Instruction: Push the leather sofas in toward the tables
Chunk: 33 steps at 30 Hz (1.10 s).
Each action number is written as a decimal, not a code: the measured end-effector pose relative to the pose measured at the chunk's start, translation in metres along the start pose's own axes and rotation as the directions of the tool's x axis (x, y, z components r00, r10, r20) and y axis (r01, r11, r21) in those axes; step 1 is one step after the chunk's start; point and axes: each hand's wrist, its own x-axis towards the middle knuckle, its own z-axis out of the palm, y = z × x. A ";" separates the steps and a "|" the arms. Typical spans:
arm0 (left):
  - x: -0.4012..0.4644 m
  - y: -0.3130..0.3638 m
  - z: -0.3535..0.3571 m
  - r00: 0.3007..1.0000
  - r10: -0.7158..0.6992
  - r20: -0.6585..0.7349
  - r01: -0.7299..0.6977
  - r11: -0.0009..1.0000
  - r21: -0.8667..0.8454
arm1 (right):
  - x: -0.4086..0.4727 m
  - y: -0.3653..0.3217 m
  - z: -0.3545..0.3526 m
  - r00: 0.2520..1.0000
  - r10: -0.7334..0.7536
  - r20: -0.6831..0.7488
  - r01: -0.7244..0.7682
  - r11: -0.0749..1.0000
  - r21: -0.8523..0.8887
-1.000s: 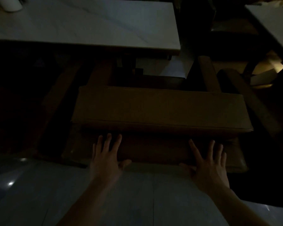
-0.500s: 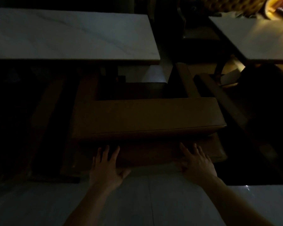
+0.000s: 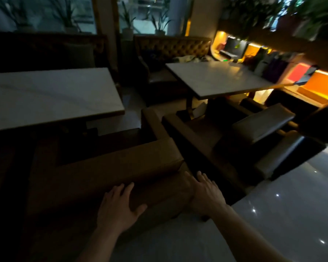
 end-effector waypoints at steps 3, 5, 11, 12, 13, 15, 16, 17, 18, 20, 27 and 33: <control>-0.002 0.063 -0.008 0.997 0.070 -0.031 -0.069 0.997 0.036 | -0.014 0.058 -0.023 0.997 0.043 -0.069 -0.042 0.999 0.025; -0.006 0.111 -0.006 0.993 0.111 -0.043 -0.109 0.993 0.042 | -0.029 0.102 -0.038 0.991 0.065 -0.114 -0.061 0.997 0.041; -0.023 0.269 0.022 0.965 0.232 -0.123 -0.225 0.972 0.063 | -0.083 0.250 -0.078 0.965 0.132 -0.225 -0.118 0.990 0.074; -0.025 0.296 0.028 0.959 0.253 -0.129 -0.247 0.967 0.057 | -0.091 0.274 -0.085 0.960 0.142 -0.240 -0.128 0.989 0.076; -0.027 0.323 0.033 0.954 0.272 -0.128 -0.267 0.962 0.054 | -0.099 0.298 -0.092 0.955 0.157 -0.251 -0.140 0.986 0.087; -0.028 0.371 0.042 0.946 0.306 -0.105 -0.300 0.951 0.069 | -0.111 0.341 -0.103 0.945 0.192 -0.265 -0.166 0.979 0.116; -0.026 0.394 0.046 0.942 0.322 -0.091 -0.315 0.945 0.084 | -0.115 0.360 -0.107 0.941 0.209 -0.266 -0.182 0.976 0.123; -0.024 0.415 0.051 0.938 0.337 -0.085 -0.329 0.940 0.096 | -0.118 0.379 -0.110 0.937 0.225 -0.268 -0.197 0.972 0.128; -0.019 0.436 0.056 0.933 0.350 -0.082 -0.342 0.934 0.103 | -0.119 0.398 -0.113 0.931 0.239 -0.274 -0.210 0.969 0.131; -0.008 0.476 0.067 0.923 0.376 -0.080 -0.367 0.924 0.107 | -0.119 0.432 -0.118 0.920 0.272 -0.283 -0.242 0.961 0.136; 0.064 0.592 0.107 0.902 0.430 -0.042 -0.425 0.901 0.091 | -0.082 0.549 -0.126 0.909 0.341 -0.239 -0.314 0.938 0.146; 0.155 0.672 0.153 0.915 0.402 0.027 -0.402 0.915 0.008 | -0.010 0.650 -0.134 0.925 0.365 -0.108 -0.358 0.930 0.080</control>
